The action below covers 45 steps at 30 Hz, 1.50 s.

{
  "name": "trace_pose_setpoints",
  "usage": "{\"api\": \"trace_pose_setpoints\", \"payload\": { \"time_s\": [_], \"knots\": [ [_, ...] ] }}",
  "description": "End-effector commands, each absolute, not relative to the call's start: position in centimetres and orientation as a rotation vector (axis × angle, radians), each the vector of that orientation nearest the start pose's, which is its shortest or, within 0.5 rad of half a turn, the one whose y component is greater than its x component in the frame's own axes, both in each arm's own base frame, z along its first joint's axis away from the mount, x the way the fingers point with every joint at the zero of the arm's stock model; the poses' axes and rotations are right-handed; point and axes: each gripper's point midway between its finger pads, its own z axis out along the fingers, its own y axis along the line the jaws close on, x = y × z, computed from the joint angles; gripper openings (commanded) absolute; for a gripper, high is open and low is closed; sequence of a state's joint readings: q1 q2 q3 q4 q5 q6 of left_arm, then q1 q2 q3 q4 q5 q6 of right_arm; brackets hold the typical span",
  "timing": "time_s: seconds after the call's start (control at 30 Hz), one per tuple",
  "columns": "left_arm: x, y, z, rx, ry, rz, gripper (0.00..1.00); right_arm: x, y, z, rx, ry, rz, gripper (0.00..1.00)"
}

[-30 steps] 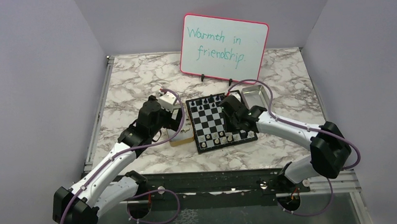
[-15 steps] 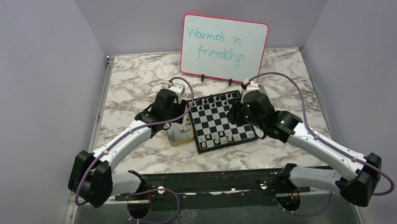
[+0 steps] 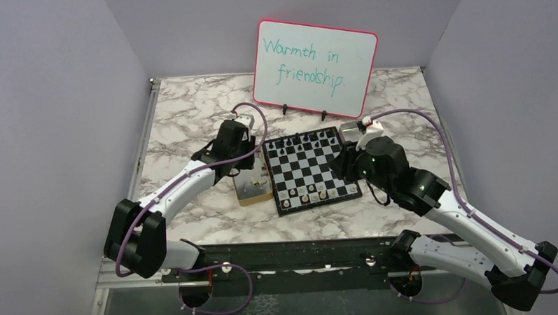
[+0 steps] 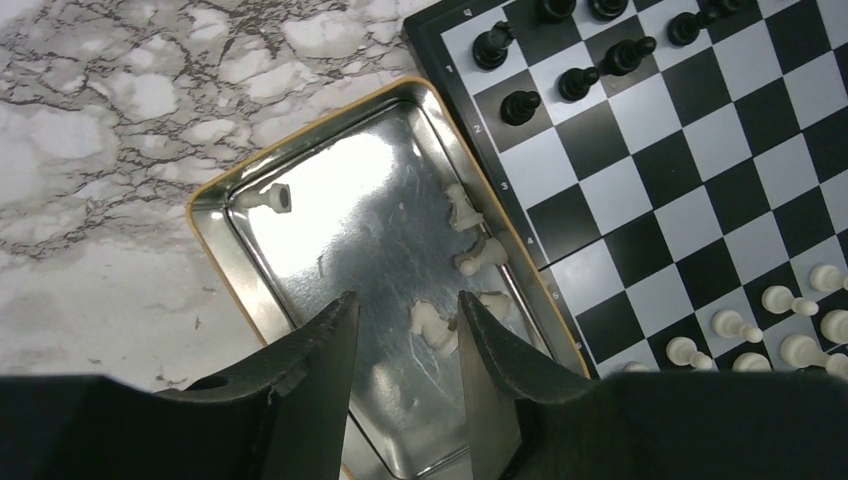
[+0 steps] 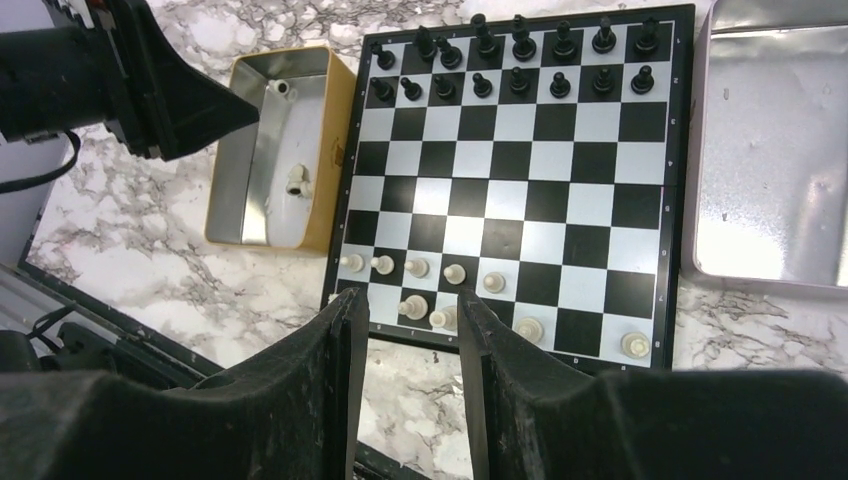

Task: Set up the chess pieces on the board
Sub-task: Pick up the chess piece from the storage box.

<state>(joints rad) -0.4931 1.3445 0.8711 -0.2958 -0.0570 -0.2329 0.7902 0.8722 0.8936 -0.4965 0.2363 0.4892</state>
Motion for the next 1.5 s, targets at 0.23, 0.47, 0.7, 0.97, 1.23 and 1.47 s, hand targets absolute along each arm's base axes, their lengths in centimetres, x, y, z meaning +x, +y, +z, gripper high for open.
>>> {"api": "trace_pose_setpoints", "payload": {
  "time_s": [0.23, 0.47, 0.7, 0.97, 1.23, 1.47],
  "knots": [
    [30.1, -18.2, 11.9, 0.606, 2.382, -0.427, 0.44, 21.9, 19.2, 23.4, -0.156, 2.066, 0.583, 0.43],
    [28.9, -18.2, 11.7, 0.687, 2.415, -0.458, 0.43, 22.0, 19.5, 23.5, -0.167, 2.071, 0.588, 0.43],
    [28.5, -17.3, 10.8, 0.424, 2.515, -0.420, 0.37, 22.2, 19.4, 23.7, -0.170, 2.079, 0.563, 0.43],
    [28.1, -16.7, 9.3, 0.225, 2.579, -0.394, 0.37, 22.0, 19.3, 23.9, -0.158, 2.069, 0.578, 0.43],
    [27.3, -17.1, 6.9, 0.059, 2.706, -0.417, 0.31, 21.7, 19.3, 23.3, -0.159, 2.085, 0.586, 0.43],
    [27.8, -16.7, 5.7, 0.026, 2.731, -0.360, 0.31, 21.5, 19.1, 23.5, -0.152, 2.081, 0.589, 0.43]
  ]
}}
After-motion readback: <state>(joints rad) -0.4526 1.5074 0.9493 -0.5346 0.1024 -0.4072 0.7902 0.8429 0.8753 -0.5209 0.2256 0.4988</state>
